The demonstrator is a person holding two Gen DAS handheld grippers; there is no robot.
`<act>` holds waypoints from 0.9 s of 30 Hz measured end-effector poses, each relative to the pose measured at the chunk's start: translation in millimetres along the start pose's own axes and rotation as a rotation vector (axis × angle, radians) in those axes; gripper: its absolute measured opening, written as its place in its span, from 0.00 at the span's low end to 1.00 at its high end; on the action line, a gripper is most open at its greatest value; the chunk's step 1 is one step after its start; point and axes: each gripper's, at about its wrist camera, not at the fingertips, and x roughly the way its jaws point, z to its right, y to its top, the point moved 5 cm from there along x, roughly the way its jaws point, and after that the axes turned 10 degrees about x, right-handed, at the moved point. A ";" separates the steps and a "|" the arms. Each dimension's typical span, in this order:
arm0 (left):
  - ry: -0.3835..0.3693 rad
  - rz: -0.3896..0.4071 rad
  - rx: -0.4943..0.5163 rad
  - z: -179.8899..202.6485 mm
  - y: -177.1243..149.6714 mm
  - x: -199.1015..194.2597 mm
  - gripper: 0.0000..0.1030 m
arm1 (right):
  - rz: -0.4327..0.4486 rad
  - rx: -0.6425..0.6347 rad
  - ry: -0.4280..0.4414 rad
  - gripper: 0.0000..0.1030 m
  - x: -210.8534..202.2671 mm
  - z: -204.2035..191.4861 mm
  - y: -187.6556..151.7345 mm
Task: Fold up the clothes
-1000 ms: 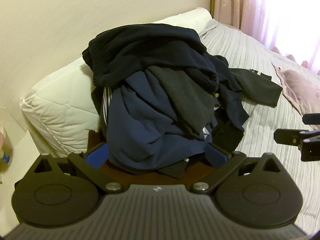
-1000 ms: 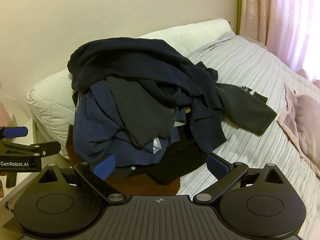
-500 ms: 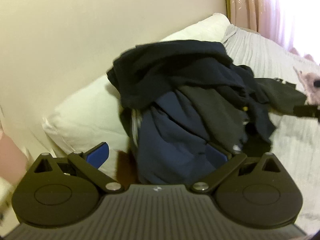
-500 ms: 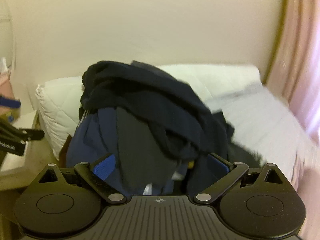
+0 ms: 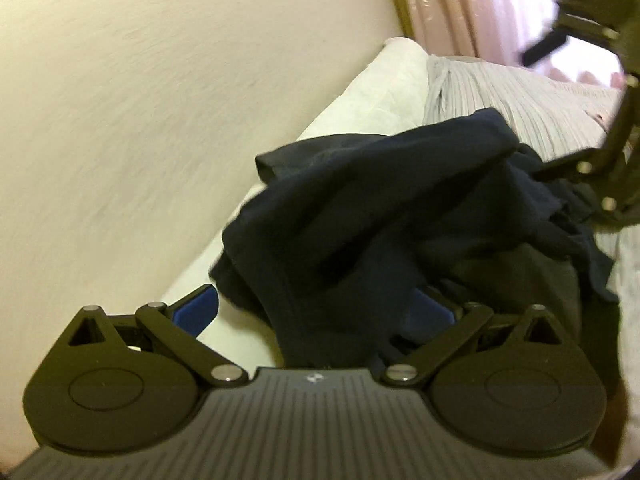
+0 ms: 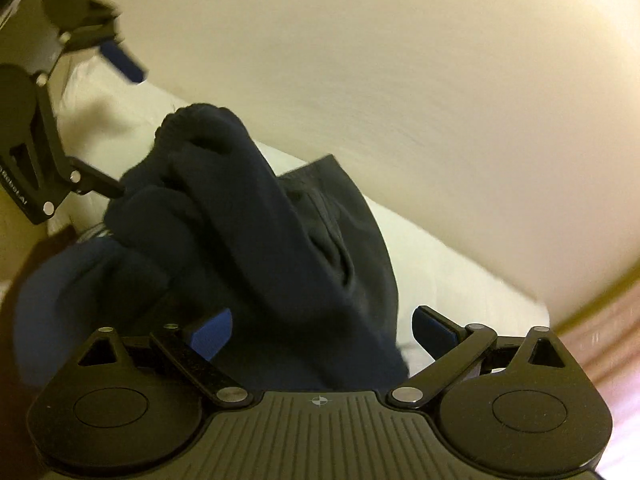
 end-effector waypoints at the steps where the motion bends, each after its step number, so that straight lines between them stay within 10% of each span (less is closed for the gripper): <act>1: -0.001 0.003 0.016 -4.6 0.5 8.2 0.98 | -0.006 -0.029 0.004 0.96 10.1 -2.5 4.0; 3: -0.005 0.006 0.042 -13.6 1.0 21.8 0.98 | -0.024 -0.072 0.014 0.67 25.7 -7.3 7.2; 11: -0.051 0.035 0.180 -24.6 4.2 58.7 0.86 | -0.055 -0.047 0.036 0.19 36.9 -10.9 1.9; 15: -0.073 0.101 0.170 -22.4 11.9 45.9 0.70 | -0.011 0.077 0.027 0.15 3.4 2.1 -2.6; 27: -0.248 0.434 0.322 101.7 68.2 -109.1 0.69 | 0.125 0.523 -0.255 0.13 -208.1 17.8 -88.6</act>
